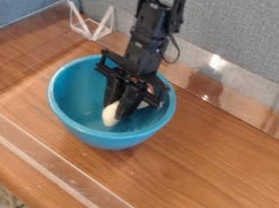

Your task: Remove the mushroom from inside the blue bowl and put it on the table

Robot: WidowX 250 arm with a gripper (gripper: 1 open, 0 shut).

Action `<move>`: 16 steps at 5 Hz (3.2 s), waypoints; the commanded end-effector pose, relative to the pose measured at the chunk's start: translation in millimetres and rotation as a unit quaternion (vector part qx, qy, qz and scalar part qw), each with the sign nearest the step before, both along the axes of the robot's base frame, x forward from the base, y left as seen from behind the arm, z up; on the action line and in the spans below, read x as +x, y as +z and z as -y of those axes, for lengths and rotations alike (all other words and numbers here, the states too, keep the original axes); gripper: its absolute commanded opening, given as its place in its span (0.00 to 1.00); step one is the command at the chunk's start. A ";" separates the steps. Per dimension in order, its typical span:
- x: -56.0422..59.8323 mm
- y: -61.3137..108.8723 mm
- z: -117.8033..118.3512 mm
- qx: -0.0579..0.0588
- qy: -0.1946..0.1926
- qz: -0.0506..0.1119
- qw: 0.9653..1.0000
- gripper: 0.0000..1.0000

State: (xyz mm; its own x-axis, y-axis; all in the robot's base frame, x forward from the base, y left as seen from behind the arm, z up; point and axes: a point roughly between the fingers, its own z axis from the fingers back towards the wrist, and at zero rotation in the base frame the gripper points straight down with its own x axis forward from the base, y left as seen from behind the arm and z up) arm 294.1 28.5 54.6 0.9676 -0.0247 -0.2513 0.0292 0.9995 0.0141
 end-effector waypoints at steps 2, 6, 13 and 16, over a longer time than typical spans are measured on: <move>-12.2 9.7 -11.9 0.001 0.018 0.024 1.000 0.00; -29.8 42.7 -28.2 -0.015 -0.011 0.049 0.999 0.00; -38.9 67.1 71.5 -0.054 -0.203 0.077 0.975 0.00; -13.4 37.2 113.0 -0.073 -0.282 0.049 0.955 0.00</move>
State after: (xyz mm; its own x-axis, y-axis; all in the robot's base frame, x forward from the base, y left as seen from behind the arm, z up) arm 272.7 -81.2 76.5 0.8093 -0.5630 -0.1679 0.5514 0.8265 -0.1135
